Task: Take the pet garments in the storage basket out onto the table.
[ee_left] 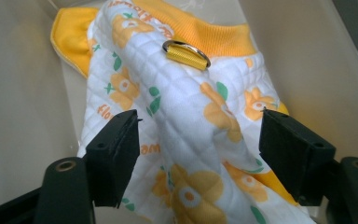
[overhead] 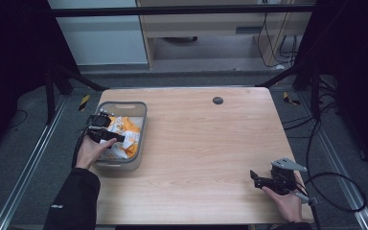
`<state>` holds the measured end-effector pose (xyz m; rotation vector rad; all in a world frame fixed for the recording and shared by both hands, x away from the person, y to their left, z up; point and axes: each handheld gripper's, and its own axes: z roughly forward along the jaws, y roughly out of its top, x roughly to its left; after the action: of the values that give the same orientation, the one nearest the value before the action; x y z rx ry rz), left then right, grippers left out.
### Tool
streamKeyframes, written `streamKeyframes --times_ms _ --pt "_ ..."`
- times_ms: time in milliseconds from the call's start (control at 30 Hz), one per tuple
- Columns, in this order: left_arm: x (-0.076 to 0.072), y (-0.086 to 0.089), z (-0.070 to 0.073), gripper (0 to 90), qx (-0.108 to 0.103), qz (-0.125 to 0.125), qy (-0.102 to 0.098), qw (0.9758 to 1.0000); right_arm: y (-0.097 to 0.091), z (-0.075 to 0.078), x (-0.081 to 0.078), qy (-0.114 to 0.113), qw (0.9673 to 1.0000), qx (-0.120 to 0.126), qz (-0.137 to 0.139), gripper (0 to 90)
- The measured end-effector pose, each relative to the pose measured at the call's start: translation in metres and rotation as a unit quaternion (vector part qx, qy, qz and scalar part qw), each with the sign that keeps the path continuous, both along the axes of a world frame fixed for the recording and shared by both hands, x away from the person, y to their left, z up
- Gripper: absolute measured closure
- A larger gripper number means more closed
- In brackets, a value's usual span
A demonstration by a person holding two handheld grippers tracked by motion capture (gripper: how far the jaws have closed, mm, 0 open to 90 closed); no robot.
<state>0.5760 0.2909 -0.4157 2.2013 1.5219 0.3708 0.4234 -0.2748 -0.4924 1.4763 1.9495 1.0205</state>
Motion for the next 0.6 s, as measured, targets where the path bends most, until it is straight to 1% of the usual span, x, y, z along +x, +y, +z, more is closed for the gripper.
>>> streamKeyframes --times_ms 33,67,100,133,167,333,433,500,600 --pt "0.0 0.0 0.0 31.5 0.0 0.0 0.0 1.0 0.0 0.0 0.0 0.0 1.0 0.0 0.0 8.5" --pt "0.0007 -0.0002 -0.0012 33.1 0.004 -0.001 0.007 1.0 -0.0003 0.0004 -0.0003 0.0 1.0 0.002 0.0 8.5" --pt "0.0007 -0.0002 -0.0012 34.9 0.004 -0.001 0.007 1.0 -0.0003 0.0004 -0.0003 0.0 1.0 0.002 0.0 8.5" --pt "0.0011 -0.0002 -0.002 34.9 0.002 -0.002 0.013 0.9999 -0.0003 0.0001 -0.0001 0.0 1.0 0.001 0.0 8.5" --pt "0.0015 -0.0005 -0.0032 39.5 0.004 -0.002 0.023 0.9997 -0.0001 -0.0004 0.0002 0.002 1.0 0.0 0.002 8.4" --pt "0.0023 -0.0007 -0.0047 50.6 0.001 0.0 0.035 0.9994 0.0002 -0.0002 0.0 0.003 1.0 0.001 0.004 8.3" --pt "0.0024 -0.0013 -0.0054 57.0 0.006 0.001 0.04 0.9992 0.0 -0.0007 0.0005 0.003 1.0 -0.003 0.006 8.1" --pt "0.0017 -0.0017 -0.0051 63.1 0.008 0.004 0.038 0.9992 0.0005 -0.0007 0.0004 0.005 1.0 -0.001 0.006 8.0" --pt "0.0007 -0.002 -0.0041 69.1 0.011 0.004 0.037 0.9992 0.0006 -0.0007 0.0002 0.006 1.0 -0.001 0.007 8.0"
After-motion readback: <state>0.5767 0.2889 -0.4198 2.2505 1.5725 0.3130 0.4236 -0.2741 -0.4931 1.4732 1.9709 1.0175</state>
